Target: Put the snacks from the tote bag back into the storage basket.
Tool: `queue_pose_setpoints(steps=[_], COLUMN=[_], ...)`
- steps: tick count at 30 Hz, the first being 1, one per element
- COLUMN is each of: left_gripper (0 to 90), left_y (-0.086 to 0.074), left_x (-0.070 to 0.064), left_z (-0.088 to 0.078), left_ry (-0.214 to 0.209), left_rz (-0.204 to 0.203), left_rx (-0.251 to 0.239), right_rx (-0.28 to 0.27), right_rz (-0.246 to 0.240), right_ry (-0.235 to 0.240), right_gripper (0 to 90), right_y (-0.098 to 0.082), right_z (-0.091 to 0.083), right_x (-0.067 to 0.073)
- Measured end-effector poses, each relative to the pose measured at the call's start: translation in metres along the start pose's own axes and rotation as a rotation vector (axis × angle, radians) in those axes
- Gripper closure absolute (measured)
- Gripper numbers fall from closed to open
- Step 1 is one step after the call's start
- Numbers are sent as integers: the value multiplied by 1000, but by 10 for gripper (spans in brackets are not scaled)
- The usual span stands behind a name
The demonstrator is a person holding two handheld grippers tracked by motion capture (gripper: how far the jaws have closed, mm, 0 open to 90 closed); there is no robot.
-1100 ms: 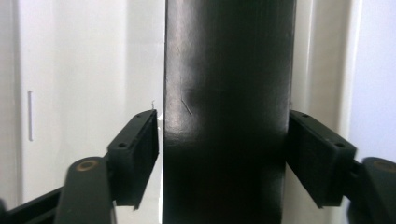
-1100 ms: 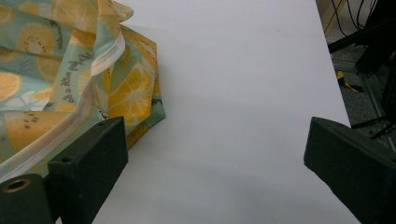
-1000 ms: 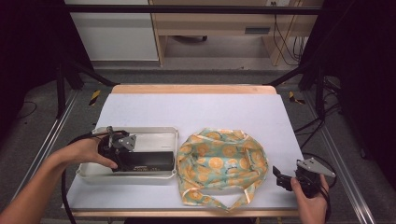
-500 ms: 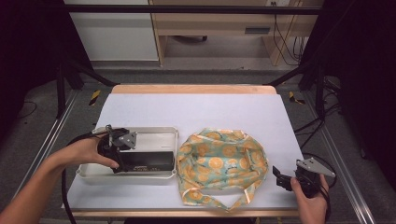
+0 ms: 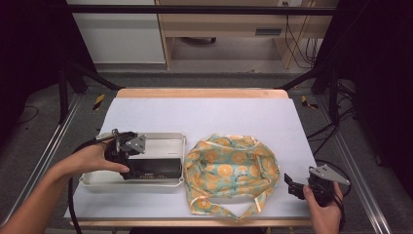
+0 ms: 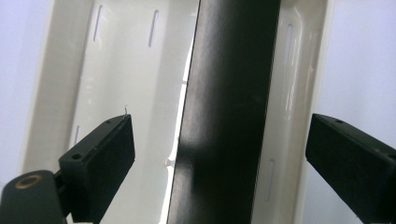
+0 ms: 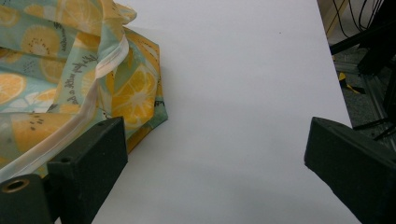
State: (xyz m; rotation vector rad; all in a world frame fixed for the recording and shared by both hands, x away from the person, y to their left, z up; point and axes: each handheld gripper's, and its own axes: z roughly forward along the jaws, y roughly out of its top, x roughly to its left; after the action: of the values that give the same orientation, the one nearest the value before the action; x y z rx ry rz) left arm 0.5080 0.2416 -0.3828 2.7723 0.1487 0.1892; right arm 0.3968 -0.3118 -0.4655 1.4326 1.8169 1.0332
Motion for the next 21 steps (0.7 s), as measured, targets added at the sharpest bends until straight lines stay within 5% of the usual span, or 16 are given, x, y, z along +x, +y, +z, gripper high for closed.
queue_pose_setpoints(steps=[10, 21], left_gripper=[81, 81], left_y=[12, 28], left_x=[-5, -12], left_z=[-2, -3], left_ry=[15, 53], left_rz=[8, -38], left_rx=[-14, -63], right_rx=[-1, -3], right_rz=[0, -4], right_ry=[1, 0], right_gripper=[67, 67], right_y=[0, 0], right_z=[0, 0], right_x=[0, 0])
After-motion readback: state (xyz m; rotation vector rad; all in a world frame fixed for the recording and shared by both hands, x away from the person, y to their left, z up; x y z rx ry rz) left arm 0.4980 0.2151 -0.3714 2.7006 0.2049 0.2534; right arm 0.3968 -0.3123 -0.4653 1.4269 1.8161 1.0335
